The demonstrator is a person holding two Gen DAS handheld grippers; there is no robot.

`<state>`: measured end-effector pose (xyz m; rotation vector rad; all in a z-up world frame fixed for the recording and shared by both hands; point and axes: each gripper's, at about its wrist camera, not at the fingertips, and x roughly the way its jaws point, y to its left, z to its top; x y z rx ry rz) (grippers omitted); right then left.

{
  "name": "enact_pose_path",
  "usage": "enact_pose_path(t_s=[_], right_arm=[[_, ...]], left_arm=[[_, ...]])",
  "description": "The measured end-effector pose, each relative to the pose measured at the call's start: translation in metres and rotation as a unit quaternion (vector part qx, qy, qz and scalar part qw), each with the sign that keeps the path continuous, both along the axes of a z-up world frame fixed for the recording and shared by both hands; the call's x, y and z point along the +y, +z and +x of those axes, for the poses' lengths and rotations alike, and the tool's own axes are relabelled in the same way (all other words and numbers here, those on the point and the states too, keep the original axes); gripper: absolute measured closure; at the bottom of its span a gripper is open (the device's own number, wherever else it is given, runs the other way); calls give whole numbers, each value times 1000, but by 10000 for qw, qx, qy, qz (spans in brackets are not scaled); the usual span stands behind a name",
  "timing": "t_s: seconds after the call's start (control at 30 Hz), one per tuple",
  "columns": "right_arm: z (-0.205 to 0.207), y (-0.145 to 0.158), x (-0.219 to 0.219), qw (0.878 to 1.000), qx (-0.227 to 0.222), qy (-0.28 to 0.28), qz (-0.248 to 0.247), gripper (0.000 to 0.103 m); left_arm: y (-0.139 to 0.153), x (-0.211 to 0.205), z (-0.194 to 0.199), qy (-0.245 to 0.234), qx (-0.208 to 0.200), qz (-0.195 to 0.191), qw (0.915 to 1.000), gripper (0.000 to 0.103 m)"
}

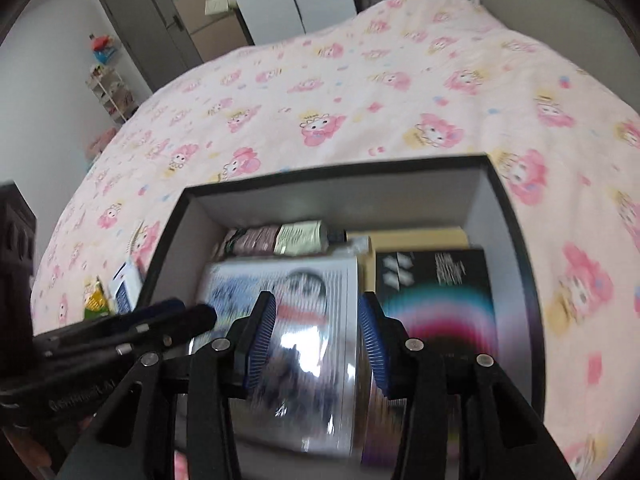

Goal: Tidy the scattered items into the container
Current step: 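Withdraw the left tool and move it over the white lint-roller tube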

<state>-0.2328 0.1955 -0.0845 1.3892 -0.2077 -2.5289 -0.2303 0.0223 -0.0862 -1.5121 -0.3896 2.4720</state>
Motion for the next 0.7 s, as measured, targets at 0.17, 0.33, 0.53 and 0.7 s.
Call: enact_pose_path(t_s=[0.17, 0.33, 0.53, 0.7], right_arm=[[46, 13, 1, 9996, 137, -194, -152, 64], [86, 27, 0, 9997, 191, -117, -89, 64], [129, 30, -12, 9994, 319, 53, -79, 64], [154, 23, -40, 9983, 275, 448, -240, 64]], left_arm=[[23, 10, 51, -130, 414, -110, 9990, 56], [34, 13, 90, -264, 610, -160, 9977, 54], [32, -12, 135, -150, 650, -188, 9976, 54], [28, -36, 169, -31, 646, -179, 9977, 53]])
